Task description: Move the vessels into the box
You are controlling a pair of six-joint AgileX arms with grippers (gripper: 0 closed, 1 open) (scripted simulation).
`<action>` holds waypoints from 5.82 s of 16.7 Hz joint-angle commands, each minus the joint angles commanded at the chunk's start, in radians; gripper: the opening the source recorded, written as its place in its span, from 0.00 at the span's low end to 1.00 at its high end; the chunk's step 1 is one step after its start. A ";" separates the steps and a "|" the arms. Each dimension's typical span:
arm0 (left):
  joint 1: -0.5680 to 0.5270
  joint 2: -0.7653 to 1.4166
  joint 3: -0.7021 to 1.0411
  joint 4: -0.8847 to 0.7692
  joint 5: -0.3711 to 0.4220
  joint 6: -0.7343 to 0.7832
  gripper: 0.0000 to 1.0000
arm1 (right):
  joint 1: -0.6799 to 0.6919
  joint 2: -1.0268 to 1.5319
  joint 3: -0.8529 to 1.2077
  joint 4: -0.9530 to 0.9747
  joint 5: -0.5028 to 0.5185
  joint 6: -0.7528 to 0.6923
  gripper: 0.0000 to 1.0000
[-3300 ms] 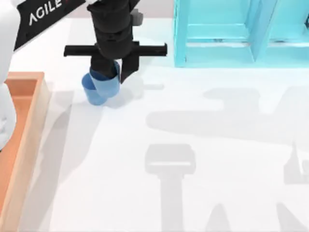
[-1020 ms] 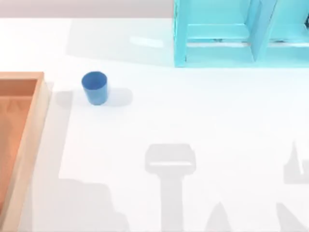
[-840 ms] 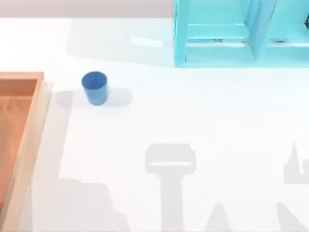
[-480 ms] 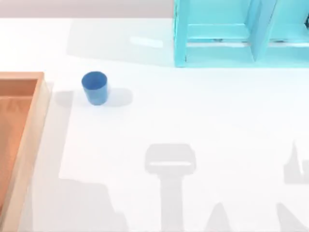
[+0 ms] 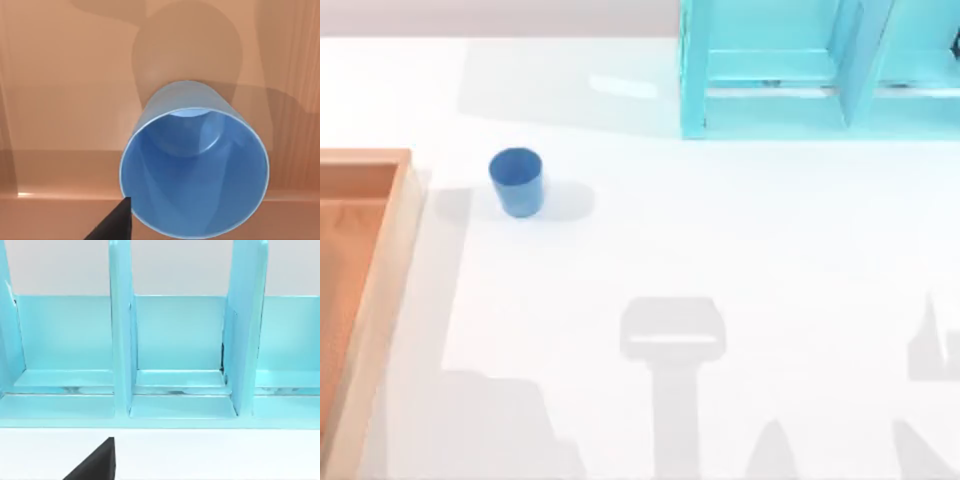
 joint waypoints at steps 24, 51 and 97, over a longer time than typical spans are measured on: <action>-0.011 0.013 0.408 -0.395 -0.001 -0.013 1.00 | 0.000 0.000 0.000 0.000 0.000 0.000 1.00; -0.685 1.070 1.529 -0.399 -0.023 -0.672 1.00 | 0.000 0.000 0.000 0.000 0.000 0.000 1.00; -0.534 0.988 1.307 -0.238 -0.007 -0.517 0.00 | 0.000 0.000 0.000 0.000 0.000 0.000 1.00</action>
